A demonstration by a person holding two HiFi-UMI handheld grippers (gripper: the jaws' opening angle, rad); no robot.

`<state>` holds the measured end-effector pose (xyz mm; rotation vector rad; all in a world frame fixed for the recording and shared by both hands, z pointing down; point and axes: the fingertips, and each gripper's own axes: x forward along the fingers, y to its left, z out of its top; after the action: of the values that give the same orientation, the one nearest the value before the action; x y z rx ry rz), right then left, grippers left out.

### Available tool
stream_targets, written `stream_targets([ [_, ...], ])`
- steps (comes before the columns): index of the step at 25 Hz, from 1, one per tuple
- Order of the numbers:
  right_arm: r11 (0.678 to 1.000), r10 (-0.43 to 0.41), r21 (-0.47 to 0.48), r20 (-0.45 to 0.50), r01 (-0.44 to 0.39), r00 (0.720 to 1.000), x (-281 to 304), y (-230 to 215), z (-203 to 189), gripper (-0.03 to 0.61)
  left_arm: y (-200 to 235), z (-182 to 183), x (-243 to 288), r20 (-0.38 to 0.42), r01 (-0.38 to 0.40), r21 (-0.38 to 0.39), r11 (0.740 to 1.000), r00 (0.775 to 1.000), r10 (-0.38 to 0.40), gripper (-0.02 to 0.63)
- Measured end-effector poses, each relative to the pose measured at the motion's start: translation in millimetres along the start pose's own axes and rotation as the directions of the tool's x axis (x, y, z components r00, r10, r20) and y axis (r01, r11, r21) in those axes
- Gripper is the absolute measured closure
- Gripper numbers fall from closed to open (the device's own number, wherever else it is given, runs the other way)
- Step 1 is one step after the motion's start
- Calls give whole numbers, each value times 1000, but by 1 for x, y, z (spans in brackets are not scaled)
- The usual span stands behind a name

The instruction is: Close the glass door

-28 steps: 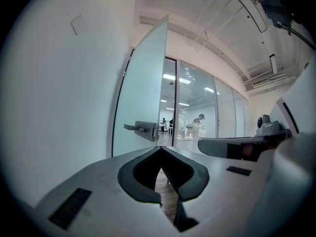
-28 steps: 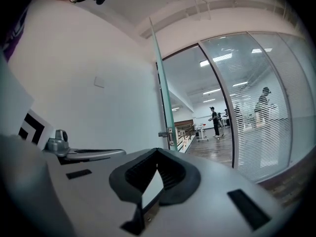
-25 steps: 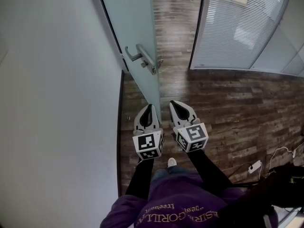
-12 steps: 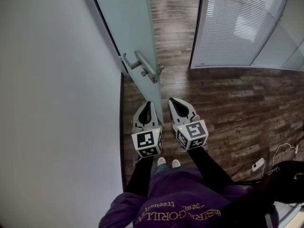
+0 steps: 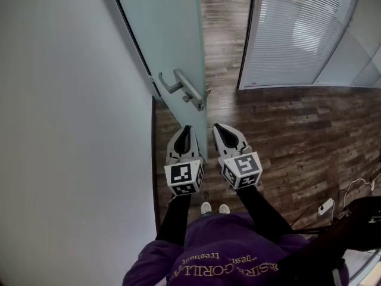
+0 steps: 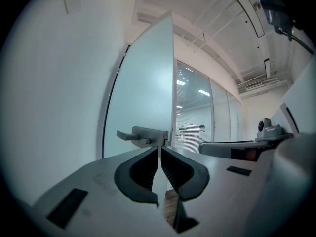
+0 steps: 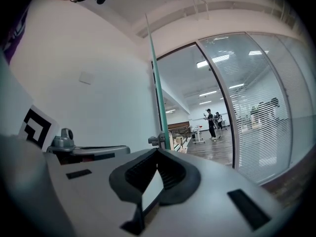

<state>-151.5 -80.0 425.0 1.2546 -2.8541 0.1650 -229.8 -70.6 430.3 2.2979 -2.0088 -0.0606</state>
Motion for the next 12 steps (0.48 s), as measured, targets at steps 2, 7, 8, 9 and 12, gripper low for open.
stream_targets([
  [2,1000,-4,0,-1,4,1000,2,0,1,588,4,4,5,20,31,8,999,999,-31,615],
  [7,1000,-14,2,-3,14,1000,7,-1,-1,588,20,9,17,27,50,41,998,998,-52,615],
  [8,1000,-14,0,-4,14,1000,9,-1,-1,588,24,11,20,31,51,45,998,998,-53,615],
  [9,1000,-15,-1,-5,15,1000,10,-1,-2,588,28,12,24,33,56,50,997,998,-57,614],
  [12,1000,-28,-6,-8,28,1000,10,-3,-3,588,41,13,35,10,96,99,990,995,-97,600],
])
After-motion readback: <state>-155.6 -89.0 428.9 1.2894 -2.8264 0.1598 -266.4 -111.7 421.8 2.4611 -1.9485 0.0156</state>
